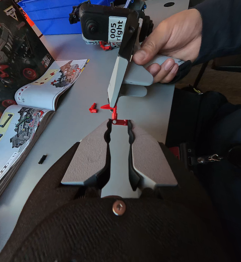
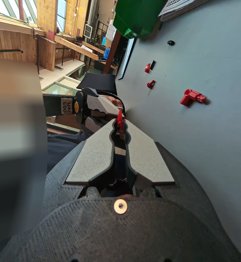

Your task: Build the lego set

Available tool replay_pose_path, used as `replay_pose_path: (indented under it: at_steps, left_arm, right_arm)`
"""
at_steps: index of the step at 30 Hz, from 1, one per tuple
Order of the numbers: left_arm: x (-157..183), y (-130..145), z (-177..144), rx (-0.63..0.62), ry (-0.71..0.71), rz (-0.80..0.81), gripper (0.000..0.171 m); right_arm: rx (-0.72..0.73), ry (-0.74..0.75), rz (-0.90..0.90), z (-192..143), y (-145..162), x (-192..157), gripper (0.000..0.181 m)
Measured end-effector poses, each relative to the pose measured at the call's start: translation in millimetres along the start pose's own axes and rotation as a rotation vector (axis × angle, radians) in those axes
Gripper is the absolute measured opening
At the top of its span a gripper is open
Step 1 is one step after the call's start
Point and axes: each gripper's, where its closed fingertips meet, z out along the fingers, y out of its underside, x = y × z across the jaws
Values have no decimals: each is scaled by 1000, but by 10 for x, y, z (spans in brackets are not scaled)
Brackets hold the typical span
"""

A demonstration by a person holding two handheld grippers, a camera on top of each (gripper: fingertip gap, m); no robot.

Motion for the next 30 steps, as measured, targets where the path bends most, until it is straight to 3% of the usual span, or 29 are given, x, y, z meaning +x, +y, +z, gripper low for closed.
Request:
replay_pose_path:
  at_steps: [5,9,10,13,15,18,20,24,30]
  left_arm:
    - [-31,52,0,-36,-4,-39,19]
    - [-52,95,7,-72,0,-73,19]
    - [-41,120,5,-92,12,-83,0]
    - [-27,82,24,-60,49,-117,0]
    - [5,231,63,-151,94,-152,0]
    - [-180,459,78,-269,-20,-162,0]
    - [-194,452,64,-257,-39,-170,0]
    - [185,425,5,-243,229,-255,0]
    - [168,482,-202,-198,166,-283,0]
  right_arm:
    - [13,66,-39,43,-6,46,5]
    - [-4,259,-185,48,-3,179,4]
    - [-15,296,-223,56,1,191,4]
    - [-37,301,-228,136,42,197,4]
    - [-40,316,-203,105,17,269,4]
    - [87,463,-343,-131,-267,365,4]
    - [135,399,-382,-75,-299,239,4]
    - [91,322,-353,-38,-294,226,4]
    - [279,299,-598,-364,-681,19,4]
